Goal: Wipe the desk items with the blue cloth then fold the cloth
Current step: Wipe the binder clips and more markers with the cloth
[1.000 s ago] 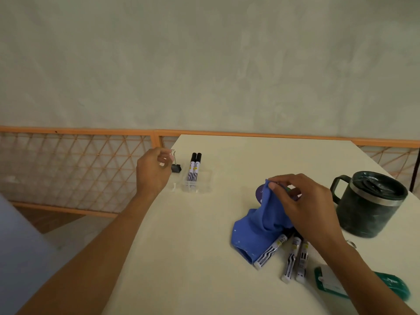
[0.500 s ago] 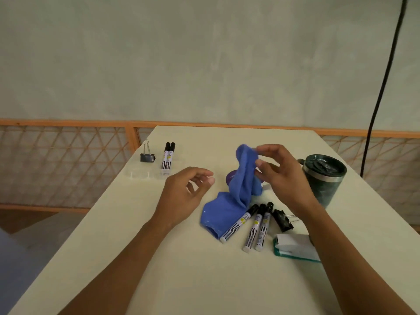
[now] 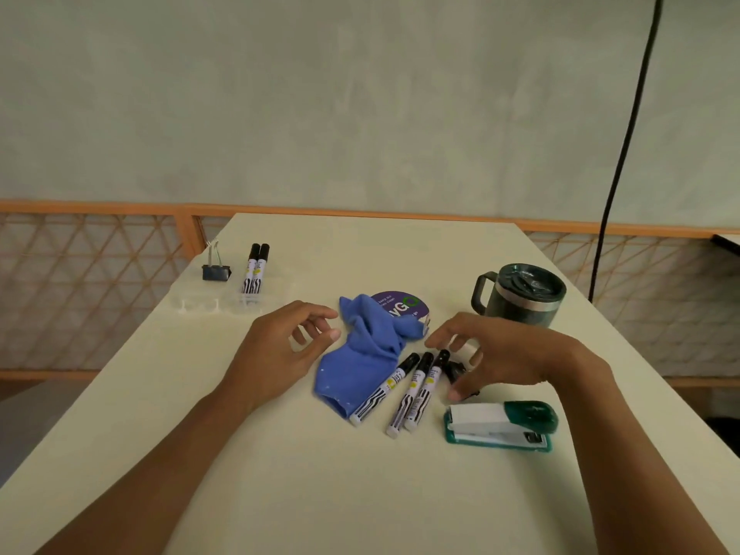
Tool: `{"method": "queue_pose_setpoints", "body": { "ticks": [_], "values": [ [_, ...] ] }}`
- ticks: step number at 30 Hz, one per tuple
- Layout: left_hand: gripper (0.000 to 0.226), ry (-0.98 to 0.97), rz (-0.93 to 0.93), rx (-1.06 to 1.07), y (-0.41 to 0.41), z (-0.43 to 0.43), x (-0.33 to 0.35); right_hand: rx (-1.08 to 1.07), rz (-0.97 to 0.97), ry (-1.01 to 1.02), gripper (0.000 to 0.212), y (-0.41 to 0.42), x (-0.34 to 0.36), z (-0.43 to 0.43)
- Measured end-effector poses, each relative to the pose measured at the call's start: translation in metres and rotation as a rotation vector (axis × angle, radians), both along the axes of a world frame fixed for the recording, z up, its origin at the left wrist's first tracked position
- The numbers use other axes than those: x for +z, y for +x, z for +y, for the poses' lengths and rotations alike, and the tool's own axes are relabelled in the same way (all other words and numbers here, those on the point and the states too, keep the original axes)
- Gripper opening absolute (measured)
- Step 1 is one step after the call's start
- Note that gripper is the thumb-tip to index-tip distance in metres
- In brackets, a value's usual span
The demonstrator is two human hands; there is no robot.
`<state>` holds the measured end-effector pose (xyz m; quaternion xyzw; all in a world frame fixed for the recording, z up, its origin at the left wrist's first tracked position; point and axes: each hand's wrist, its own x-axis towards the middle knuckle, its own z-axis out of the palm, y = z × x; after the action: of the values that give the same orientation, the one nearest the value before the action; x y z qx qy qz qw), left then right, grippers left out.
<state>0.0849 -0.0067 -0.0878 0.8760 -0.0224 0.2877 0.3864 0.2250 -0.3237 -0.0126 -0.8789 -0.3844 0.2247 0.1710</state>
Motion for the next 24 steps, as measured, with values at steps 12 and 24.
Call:
{"method": "queue_pose_setpoints", "body": {
  "ticks": [12, 24],
  "values": [
    [0.020, 0.031, -0.004, 0.052, -0.002, 0.009, 0.003, -0.014, -0.070, -0.068, 0.067, 0.004, -0.001, -0.007],
    [0.014, -0.265, 0.036, 0.102, -0.007, 0.006, 0.016, -0.198, -0.330, 0.893, 0.052, -0.031, -0.005, 0.056]
  ]
}}
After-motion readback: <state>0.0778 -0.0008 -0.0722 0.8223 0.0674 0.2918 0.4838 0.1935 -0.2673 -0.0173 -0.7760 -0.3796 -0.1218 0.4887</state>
